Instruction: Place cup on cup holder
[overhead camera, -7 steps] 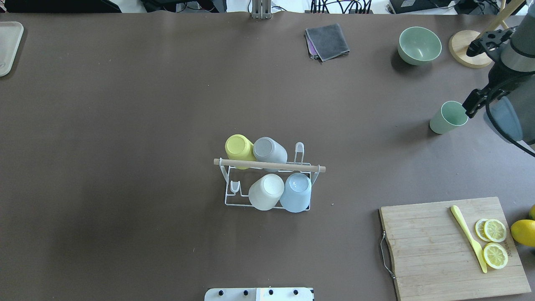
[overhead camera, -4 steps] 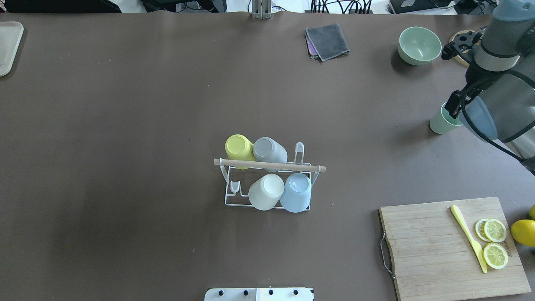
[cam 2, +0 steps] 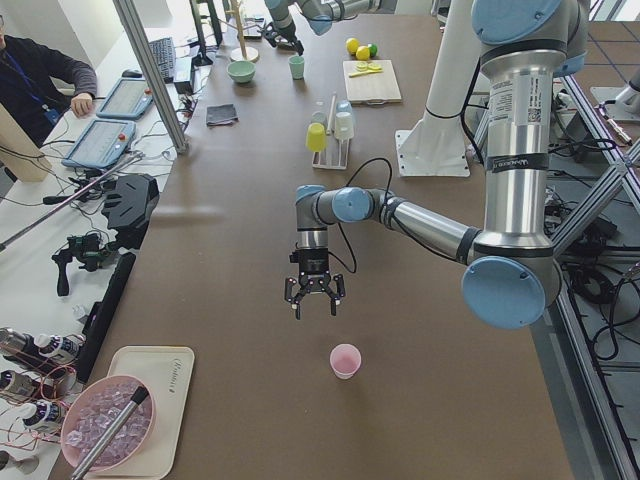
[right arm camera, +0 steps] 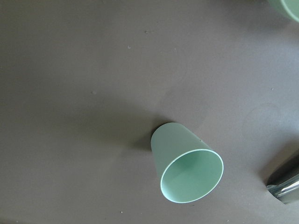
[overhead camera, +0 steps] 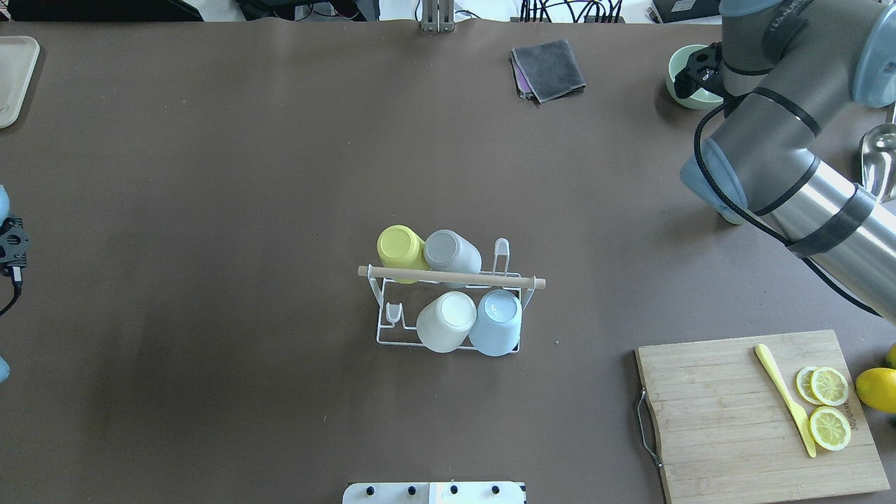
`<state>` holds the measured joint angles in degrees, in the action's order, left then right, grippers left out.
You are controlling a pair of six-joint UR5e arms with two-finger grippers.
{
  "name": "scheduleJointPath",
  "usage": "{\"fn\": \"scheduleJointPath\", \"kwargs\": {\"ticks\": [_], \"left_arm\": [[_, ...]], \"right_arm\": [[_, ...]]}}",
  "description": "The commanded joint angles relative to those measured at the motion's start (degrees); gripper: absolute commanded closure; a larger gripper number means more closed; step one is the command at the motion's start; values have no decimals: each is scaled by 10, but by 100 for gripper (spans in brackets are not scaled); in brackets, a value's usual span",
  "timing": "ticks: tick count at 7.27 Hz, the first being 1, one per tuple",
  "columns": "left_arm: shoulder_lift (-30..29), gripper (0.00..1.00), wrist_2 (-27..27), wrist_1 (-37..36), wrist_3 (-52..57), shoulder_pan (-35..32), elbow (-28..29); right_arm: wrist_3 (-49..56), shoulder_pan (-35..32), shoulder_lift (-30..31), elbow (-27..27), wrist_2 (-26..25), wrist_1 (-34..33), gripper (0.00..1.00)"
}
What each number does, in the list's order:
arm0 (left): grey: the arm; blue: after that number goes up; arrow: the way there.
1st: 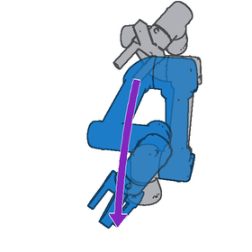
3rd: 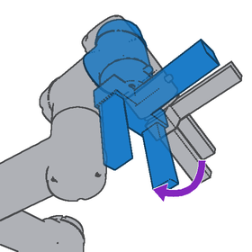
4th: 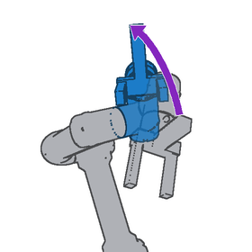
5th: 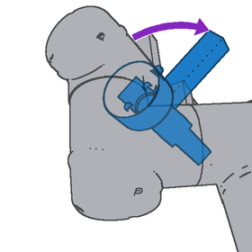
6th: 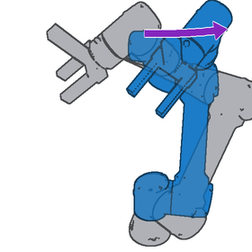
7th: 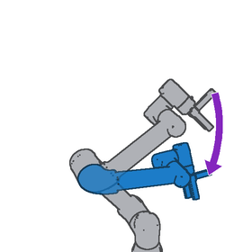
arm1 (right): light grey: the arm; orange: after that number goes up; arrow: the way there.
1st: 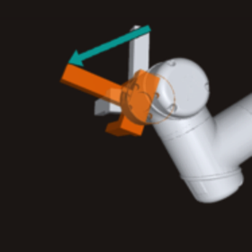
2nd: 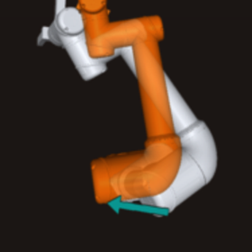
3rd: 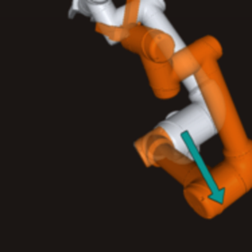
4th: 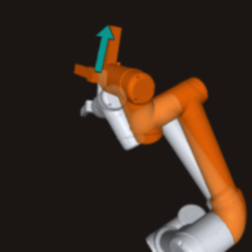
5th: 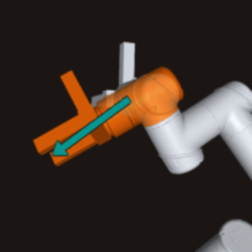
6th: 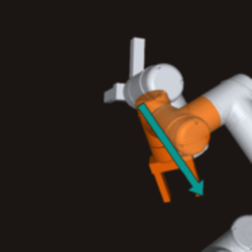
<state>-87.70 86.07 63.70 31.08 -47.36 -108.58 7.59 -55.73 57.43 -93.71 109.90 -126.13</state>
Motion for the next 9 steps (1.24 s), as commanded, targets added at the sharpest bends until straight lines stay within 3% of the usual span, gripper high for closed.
{"fn": "scheduleJointPath", "kwargs": {"ticks": [1, 5, 6, 9], "left_arm": [[0, 1, 2, -8, 21, 41, 7], [10, 1, 2, -8, 43, 70, 34], [11, 1, 1, -4, 41, 71, 45], [11, 1, -3, 33, 37, 71, 95]], "right_arm": [[70, 14, -26, 40, -25, -6, 0], [117, 26, -33, 82, -43, 1, 1], [177, 27, -40, 118, -63, 49, 1], [241, 44, -107, 240, -97, 84, 1]]}}
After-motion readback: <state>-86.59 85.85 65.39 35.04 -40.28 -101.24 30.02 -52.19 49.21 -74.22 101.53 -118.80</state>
